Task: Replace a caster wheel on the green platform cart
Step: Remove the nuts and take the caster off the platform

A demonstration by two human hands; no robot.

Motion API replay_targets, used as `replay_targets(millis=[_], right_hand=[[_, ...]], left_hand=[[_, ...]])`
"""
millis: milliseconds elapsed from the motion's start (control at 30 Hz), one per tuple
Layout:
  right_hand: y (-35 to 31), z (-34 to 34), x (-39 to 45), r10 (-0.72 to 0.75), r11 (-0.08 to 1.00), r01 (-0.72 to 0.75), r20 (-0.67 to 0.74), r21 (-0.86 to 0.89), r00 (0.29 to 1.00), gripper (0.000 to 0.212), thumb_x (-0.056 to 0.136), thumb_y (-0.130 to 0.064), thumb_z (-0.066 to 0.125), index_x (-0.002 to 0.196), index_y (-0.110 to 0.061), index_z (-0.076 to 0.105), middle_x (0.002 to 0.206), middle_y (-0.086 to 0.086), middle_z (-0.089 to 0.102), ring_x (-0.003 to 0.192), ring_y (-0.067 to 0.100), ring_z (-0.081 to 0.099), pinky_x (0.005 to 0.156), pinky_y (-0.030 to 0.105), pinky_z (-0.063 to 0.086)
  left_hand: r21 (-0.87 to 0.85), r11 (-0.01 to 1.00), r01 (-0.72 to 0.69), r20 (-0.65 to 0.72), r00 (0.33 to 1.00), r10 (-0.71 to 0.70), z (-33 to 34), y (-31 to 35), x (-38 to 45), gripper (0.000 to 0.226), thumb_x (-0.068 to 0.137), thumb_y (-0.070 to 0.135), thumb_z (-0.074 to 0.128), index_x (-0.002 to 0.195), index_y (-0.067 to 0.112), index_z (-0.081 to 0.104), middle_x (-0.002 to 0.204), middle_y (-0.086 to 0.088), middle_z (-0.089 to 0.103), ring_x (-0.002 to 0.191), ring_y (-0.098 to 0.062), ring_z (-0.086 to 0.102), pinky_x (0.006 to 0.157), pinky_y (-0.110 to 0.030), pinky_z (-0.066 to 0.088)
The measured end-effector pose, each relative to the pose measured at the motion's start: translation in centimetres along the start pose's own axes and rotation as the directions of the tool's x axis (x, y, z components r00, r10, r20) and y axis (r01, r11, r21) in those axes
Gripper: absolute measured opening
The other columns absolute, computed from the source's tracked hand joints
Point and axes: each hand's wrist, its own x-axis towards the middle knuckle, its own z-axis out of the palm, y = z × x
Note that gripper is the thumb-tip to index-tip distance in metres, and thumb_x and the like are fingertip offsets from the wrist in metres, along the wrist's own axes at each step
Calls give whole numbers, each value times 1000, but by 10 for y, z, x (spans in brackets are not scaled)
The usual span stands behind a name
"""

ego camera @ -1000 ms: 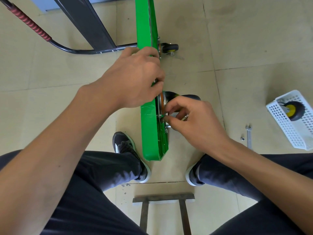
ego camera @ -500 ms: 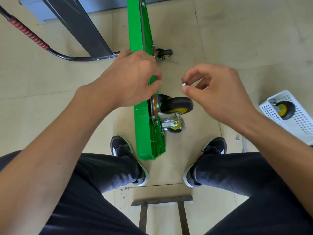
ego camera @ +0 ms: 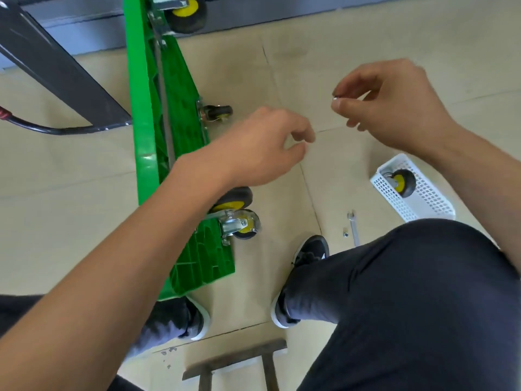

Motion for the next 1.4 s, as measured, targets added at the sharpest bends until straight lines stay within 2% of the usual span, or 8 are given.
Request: replay_targets(millis=[100, 200, 367, 667, 867, 1000, 1167, 1400], right_hand=[[41, -5, -1, 67, 998, -67, -21, -13, 998, 8, 88, -22, 71, 93, -16, 75, 86, 3, 73, 54, 9, 66, 53, 12, 49], [90, 1, -9, 165, 986, -165, -29, -21, 986, 11, 89, -23, 71, 94, -14, 74, 83, 0, 71, 56, 10, 64, 55, 9, 46], [186, 37, -35, 303, 951, -303, -11, -66, 953, 10, 89, -20, 71, 98, -17, 73, 82, -10, 68, 80, 10, 65, 79, 26, 50], [317, 122, -79, 449, 881, -422, 98, -215, 888, 9, 90, -28, 65, 95, -29, 72, 97, -1, 71, 90, 23, 64, 79, 41, 55], [357, 170, -90, 485, 833, -428, 93, -350, 869, 17, 94, -17, 56, 102, -21, 70, 103, 3, 68, 96, 26, 61, 71, 31, 42], [374, 196, -97, 476, 798, -378, 106, -470, 873, 20, 93, -3, 51, 99, -13, 67, 104, 9, 67, 97, 32, 62, 73, 38, 52], [387, 214, -108, 452, 770, -312, 131, -556, 883, 28, 86, 8, 49, 95, -12, 66, 97, 10, 66, 93, 33, 57, 71, 35, 37], [387, 217, -115, 483, 775, -354, 128, -524, 866, 23, 89, 3, 48, 93, -11, 66, 100, 9, 65, 95, 31, 56, 76, 40, 46]], left_hand=[[-63, 998, 12, 56, 998, -8, 35, 13, 24, 28, 95, 28, 54, 120, 29, 67, 119, 8, 66, 111, -13, 55, 97, -27, 41], [-107, 993, 59, 130, 990, -45, 72, 19, 42, 27, 95, 30, 55, 120, 30, 67, 118, 10, 66, 112, -13, 58, 99, -32, 45], [-191, 974, 120, 199, 977, -81, 135, 24, 58, 26, 96, 34, 53, 119, 36, 65, 116, 18, 65, 112, -9, 56, 100, -37, 46], [-235, 933, 273, 382, 908, -170, 216, 9, 75, 27, 98, 33, 53, 123, 37, 63, 121, 18, 61, 114, -8, 56, 102, -32, 45], [-262, 885, 385, 453, 858, -240, 244, -3, 72, 29, 98, 31, 54, 124, 36, 64, 123, 16, 62, 118, -6, 56, 103, -28, 43], [-176, 903, 392, 480, 835, -269, 250, -14, 67, 30, 98, 29, 53, 126, 37, 61, 121, 21, 56, 114, -8, 55, 99, -29, 43], [-144, 901, 410, 484, 823, -297, 253, -20, 60, 32, 99, 31, 53, 130, 37, 60, 124, 19, 58, 115, -10, 55, 102, -33, 45], [-139, 901, 410, 498, 816, -294, 252, -22, 51, 31, 99, 33, 52, 129, 39, 60, 127, 21, 59, 123, -7, 52, 107, -37, 43]])
